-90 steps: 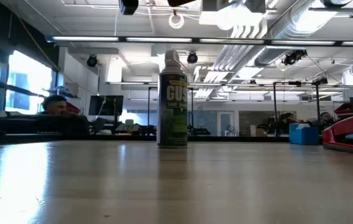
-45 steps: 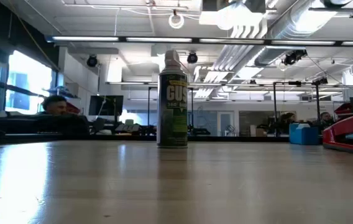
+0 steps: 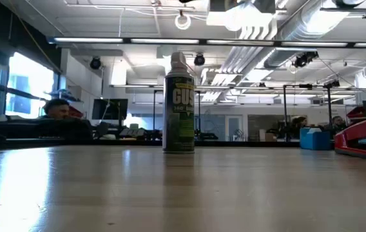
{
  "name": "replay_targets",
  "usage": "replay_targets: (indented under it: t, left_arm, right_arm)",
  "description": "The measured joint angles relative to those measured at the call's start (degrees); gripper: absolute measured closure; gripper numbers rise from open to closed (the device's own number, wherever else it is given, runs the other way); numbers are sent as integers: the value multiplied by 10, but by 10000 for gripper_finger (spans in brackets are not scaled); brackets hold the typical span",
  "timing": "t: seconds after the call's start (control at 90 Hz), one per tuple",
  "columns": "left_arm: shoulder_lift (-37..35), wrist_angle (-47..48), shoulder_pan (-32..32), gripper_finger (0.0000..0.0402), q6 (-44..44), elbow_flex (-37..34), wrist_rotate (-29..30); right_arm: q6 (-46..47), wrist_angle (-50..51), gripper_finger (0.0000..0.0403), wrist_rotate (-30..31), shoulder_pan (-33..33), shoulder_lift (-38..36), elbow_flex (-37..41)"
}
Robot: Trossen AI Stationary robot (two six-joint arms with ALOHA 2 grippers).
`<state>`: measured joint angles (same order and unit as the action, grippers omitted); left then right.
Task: Apply microfiber cloth
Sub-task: Wipe the black cellphone using the green microfiber cloth
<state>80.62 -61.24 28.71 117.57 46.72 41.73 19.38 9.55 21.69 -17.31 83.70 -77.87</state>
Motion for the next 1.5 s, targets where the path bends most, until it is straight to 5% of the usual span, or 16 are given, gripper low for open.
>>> replay_targets:
  t: [1.5]
  left_arm:
    - [3,322,-28,401,-440,-1,-33]
  right_arm:
    - [-78,-124,396,-19,7,-35,-2]
